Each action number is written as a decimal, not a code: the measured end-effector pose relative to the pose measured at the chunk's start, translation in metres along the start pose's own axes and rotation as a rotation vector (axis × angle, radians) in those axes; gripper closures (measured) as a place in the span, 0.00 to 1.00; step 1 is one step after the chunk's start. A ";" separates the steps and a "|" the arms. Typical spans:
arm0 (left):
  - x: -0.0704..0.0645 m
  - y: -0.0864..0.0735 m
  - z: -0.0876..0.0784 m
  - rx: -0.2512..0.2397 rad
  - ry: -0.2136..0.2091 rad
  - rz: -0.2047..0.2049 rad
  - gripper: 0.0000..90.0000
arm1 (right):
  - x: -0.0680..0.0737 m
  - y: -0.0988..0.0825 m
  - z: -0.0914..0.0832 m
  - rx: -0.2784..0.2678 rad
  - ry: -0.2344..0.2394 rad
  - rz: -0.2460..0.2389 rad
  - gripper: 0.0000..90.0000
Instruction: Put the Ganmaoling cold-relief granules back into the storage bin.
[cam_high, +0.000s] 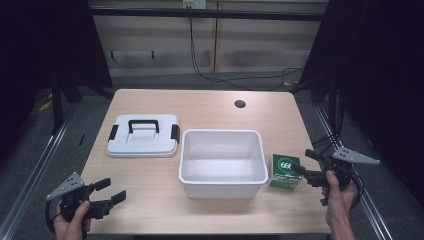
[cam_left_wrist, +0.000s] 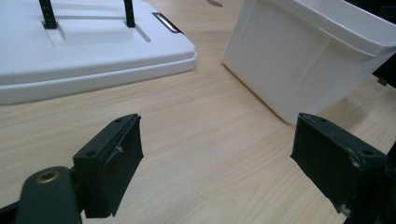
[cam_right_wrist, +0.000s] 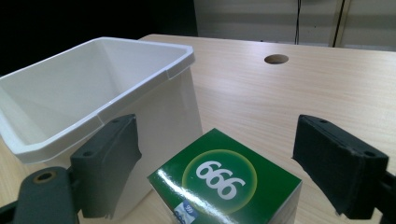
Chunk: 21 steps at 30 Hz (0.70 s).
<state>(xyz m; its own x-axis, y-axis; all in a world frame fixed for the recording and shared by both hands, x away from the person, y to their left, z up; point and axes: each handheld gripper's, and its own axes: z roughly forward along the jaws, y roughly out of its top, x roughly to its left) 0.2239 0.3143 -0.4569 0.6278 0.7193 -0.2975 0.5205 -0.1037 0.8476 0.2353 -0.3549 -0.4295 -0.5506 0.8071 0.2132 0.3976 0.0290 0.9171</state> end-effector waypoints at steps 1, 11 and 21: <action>0.000 0.000 0.000 0.000 -0.001 -0.003 0.18 | 0.000 0.000 0.000 -0.003 0.006 -0.002 0.16; 0.002 -0.001 0.000 0.006 0.004 -0.016 0.18 | -0.004 0.003 -0.005 0.021 -0.002 -0.017 0.15; 0.001 -0.001 0.000 0.010 -0.003 -0.019 0.18 | -0.004 0.027 -0.016 0.068 0.028 -0.037 0.15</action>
<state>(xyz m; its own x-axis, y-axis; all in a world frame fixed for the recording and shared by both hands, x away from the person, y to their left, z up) 0.2239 0.3156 -0.4585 0.6192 0.7193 -0.3152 0.5382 -0.0964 0.8373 0.2368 -0.3666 -0.3999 -0.5858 0.7879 0.1898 0.4249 0.0992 0.8998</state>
